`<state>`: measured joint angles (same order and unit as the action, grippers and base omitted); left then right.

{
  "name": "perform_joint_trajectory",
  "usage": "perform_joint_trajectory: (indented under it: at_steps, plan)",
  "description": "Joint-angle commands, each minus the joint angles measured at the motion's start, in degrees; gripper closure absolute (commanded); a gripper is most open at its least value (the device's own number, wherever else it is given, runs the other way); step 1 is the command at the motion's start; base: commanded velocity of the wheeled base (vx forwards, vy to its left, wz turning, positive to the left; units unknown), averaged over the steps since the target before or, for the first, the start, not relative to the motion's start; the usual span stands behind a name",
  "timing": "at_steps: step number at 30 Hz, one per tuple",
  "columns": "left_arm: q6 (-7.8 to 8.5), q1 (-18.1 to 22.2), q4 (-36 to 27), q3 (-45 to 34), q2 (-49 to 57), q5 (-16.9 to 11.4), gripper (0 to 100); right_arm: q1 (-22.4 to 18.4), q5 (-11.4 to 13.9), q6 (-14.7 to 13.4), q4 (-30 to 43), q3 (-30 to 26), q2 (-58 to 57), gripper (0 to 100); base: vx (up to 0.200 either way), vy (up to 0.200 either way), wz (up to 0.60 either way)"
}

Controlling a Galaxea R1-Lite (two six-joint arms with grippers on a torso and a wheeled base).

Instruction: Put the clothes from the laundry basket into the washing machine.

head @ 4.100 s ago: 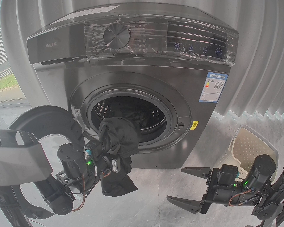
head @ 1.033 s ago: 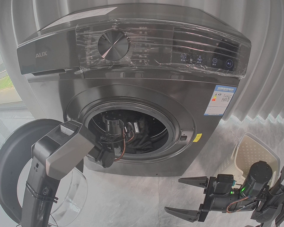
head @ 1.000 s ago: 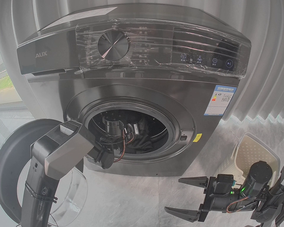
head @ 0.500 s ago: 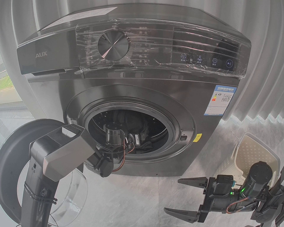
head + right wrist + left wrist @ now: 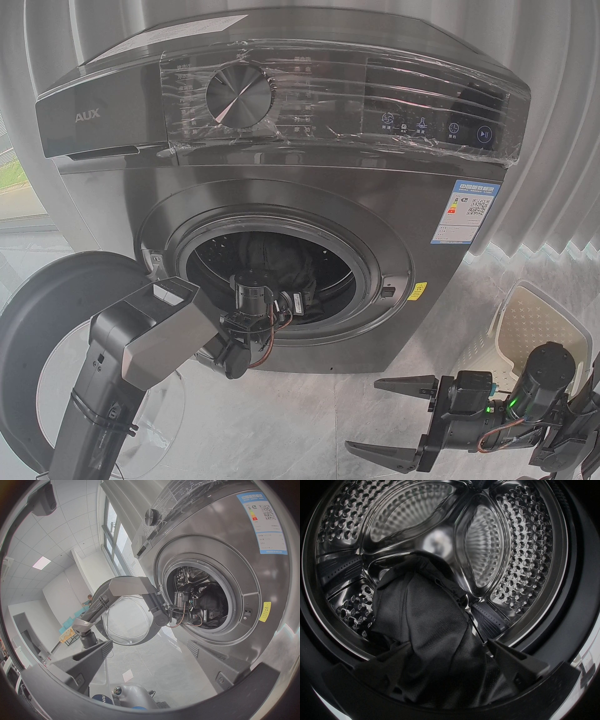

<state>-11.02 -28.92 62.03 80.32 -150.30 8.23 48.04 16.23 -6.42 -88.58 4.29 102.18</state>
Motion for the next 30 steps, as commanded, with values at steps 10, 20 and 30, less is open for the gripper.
perform_joint_trajectory:
  at_steps: [10, 20, 30]
  plan:
    - [0.03, 0.26, 0.11, 1.77, -2.19, 0.12, 100, 0.91, 0.03, -0.08, -0.10, 0.37, -0.05, 0, 0.000, 0.000, 0.00]
    - [-0.05, 2.55, -2.26, 14.69, 1.06, 4.52, 100, 1.44, 0.03, -0.17, -0.10, 0.72, -0.14, 0, 0.000, 0.000, 0.00]
    - [0.03, 4.57, -4.46, 25.23, -2.10, 6.71, 100, 1.79, -0.05, -0.17, -0.10, 0.81, -0.14, 0, 0.000, 0.000, 0.00]
